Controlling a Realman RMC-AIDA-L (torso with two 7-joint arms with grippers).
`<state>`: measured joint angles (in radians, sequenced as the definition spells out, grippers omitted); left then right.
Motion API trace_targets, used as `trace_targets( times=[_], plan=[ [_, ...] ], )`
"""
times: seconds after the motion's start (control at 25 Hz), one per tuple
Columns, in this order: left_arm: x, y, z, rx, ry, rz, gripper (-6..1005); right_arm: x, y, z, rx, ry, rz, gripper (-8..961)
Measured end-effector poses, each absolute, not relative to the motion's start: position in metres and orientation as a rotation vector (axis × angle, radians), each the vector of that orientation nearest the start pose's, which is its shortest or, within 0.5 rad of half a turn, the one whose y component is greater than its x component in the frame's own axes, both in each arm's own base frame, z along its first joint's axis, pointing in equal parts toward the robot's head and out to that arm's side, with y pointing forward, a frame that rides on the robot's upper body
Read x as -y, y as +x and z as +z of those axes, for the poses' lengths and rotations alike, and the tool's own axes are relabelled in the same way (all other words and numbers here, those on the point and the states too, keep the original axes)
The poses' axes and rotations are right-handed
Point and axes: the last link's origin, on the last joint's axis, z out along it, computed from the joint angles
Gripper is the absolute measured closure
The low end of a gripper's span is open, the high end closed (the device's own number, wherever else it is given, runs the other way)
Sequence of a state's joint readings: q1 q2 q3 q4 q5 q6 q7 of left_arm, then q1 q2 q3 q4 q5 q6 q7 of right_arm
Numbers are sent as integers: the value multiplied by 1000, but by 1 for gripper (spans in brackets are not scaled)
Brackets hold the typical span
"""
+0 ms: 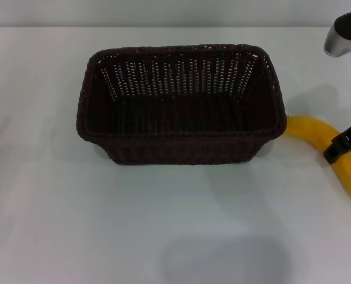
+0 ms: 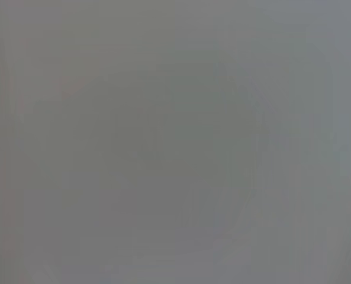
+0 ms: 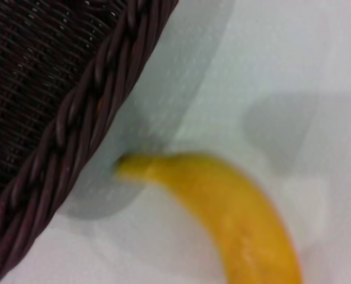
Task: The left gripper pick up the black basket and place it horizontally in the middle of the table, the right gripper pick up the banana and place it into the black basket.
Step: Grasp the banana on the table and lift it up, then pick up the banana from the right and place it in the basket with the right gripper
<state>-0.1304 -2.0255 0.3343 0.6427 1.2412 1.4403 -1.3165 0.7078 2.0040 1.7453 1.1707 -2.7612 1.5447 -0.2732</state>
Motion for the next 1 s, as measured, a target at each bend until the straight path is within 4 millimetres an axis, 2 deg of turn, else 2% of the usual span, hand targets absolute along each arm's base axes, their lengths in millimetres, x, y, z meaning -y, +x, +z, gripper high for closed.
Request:
trace_targets(
  times=[0.04,0.16,0.32,0.52,0.64,0.72,0.88,1.0],
  plan=[
    [-238,-395,168,750,-1442,-1078,276,-381,212,22,-1220,-2224,-680,199],
    [-237,-396,168,751,-1436,-1078,276,-383,215,24,-1201,-2206,-696,423],
    [-236,-397,168,754,-1434,-1077,276,-389,221,42,-1199,-2169,-651,451],
    [-235,-399,166,758,-1432,-1067,276,-404,228,98,-1159,-2063,-535,465],
    [-233,-399,166,746,-1437,-1048,276,-412,219,135,-1078,-2032,-408,465],
    [-233,-399,165,741,-1441,-1042,276,-415,207,144,-1008,-2052,-341,465],
    [-233,-398,163,731,-1456,-1032,276,-415,170,132,-840,-2198,-199,465],
    [-233,-397,159,730,-1460,-1031,276,-410,138,111,-704,-2363,-48,466]
  ],
)
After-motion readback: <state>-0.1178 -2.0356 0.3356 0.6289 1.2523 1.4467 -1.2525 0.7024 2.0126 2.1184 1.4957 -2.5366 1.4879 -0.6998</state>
